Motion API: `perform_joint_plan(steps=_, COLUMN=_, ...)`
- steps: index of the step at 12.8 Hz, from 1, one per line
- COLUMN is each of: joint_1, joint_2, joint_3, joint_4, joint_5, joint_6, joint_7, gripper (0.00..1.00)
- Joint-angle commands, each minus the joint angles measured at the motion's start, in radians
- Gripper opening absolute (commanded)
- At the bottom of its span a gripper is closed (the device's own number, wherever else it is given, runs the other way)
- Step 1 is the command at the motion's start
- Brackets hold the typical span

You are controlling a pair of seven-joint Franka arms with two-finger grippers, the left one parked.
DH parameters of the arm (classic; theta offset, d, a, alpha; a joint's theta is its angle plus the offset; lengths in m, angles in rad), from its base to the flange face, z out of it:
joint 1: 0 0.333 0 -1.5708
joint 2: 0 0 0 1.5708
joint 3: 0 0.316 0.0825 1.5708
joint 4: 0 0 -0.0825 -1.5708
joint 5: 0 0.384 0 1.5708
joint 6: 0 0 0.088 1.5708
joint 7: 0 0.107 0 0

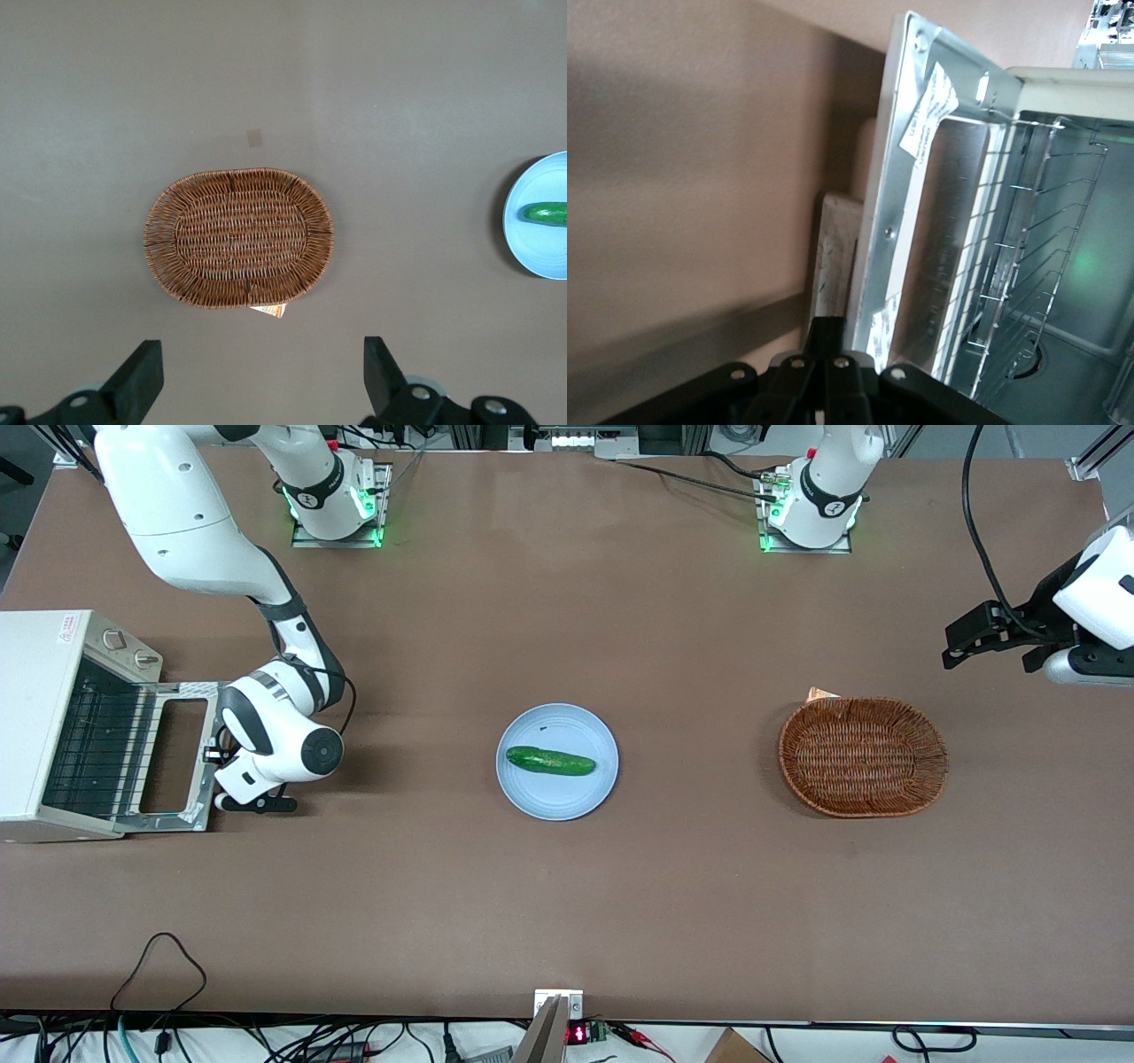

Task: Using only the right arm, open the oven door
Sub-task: 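Pull the door handle down with the right gripper, swinging the door open, then release the handle and lift the right gripper away from the door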

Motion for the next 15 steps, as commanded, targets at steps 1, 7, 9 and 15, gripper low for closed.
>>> perform_joint_plan(steps=1, joint_1=-0.001, joint_2=0.008, joint_3=-0.009, joint_4=0.012, joint_5=0.011, joint_6=-0.011, joint_7=-0.010, gripper=0.00)
perform_joint_plan(steps=7, joint_1=0.010, joint_2=-0.004, joint_3=-0.009, joint_4=0.041, joint_5=0.147, joint_6=-0.026, joint_7=-0.090, gripper=1.00)
perform_joint_plan(steps=9, joint_1=0.030, joint_2=-0.021, joint_3=-0.003, joint_4=0.096, joint_5=0.267, joint_6=-0.079, joint_7=-0.150, gripper=1.00)
perform_joint_plan(steps=15, joint_1=0.027, joint_2=-0.094, joint_3=0.009, joint_4=0.368, joint_5=0.666, joint_6=-0.405, joint_7=-0.362, gripper=1.00)
